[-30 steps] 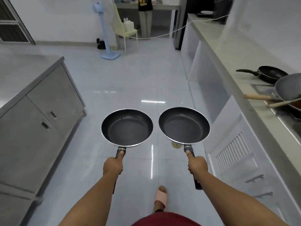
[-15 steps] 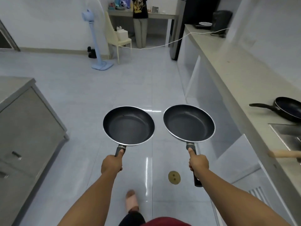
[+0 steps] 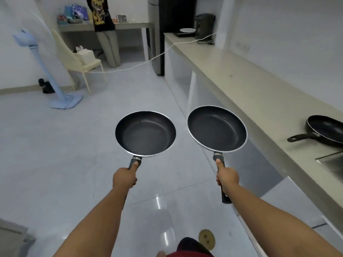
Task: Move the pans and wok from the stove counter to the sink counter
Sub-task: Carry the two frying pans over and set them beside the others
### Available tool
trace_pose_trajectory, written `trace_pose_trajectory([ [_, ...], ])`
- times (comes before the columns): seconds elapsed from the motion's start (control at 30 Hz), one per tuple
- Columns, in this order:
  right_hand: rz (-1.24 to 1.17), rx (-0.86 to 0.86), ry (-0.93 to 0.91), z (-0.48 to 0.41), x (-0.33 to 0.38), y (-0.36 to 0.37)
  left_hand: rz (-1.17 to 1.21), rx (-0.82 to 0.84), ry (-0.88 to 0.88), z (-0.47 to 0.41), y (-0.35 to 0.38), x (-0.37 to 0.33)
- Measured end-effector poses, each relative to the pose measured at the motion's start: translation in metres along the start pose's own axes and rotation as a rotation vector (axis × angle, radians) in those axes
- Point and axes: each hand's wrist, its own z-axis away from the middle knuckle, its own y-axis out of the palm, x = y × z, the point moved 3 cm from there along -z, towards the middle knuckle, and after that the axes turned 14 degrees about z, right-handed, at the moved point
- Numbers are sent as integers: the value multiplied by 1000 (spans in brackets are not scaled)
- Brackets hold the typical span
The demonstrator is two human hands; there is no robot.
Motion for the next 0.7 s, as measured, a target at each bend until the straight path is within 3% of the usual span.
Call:
trace_pose_trajectory([
  [0.27, -9, -169, 21, -85, 58, -35, -16, 136, 115, -110, 80, -109],
  [0.7, -296, -396, 268, -274, 170, -83, -28, 402, 272, -221, 346, -309],
])
